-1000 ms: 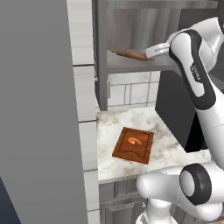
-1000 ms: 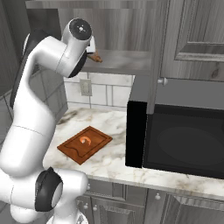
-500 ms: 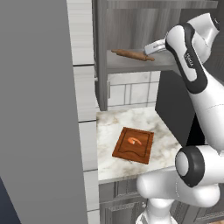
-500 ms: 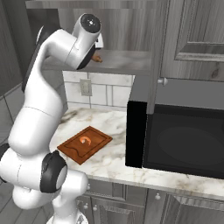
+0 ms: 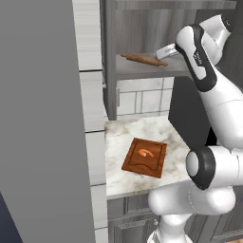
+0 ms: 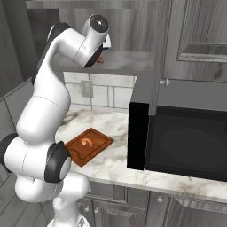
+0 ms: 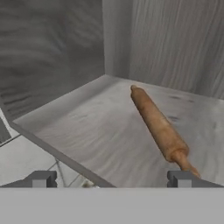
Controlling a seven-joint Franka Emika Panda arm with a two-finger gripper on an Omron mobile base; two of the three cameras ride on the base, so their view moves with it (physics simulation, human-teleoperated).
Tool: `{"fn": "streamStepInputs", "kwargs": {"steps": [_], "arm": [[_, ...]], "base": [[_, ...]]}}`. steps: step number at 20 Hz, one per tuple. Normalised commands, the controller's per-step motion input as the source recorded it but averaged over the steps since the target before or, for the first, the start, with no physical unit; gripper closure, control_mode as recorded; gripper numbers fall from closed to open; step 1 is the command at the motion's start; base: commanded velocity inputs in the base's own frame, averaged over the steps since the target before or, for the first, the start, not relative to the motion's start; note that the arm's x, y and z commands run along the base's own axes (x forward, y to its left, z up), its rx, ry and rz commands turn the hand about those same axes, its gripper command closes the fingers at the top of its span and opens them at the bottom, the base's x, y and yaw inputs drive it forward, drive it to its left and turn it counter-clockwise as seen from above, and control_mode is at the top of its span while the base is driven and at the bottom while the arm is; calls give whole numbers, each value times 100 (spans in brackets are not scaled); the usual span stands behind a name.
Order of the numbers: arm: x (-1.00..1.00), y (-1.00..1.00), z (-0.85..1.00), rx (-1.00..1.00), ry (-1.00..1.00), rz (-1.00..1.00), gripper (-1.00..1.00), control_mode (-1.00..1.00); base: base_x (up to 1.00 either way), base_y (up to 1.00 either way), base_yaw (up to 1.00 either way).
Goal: Open the cabinet, retrieve the rolling pin, and place it next to the meat on the cutting board to prepare for tenderizing.
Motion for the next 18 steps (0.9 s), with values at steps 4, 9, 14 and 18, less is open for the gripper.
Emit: {"fn": "streamStepInputs", "kwargs": {"steps": [4, 9, 14, 18], "arm": [[40, -10, -11, -3, 0, 0, -100, -100], [42, -6, -13, -3, 0, 0, -100, -100], [45, -9, -11, -2, 1, 0, -100, -100], [42, -10, -8, -1, 1, 0, -100, -100]], "base": [[0, 0, 0], [0, 0, 0], [0, 0, 0], [0, 0, 0]]}}
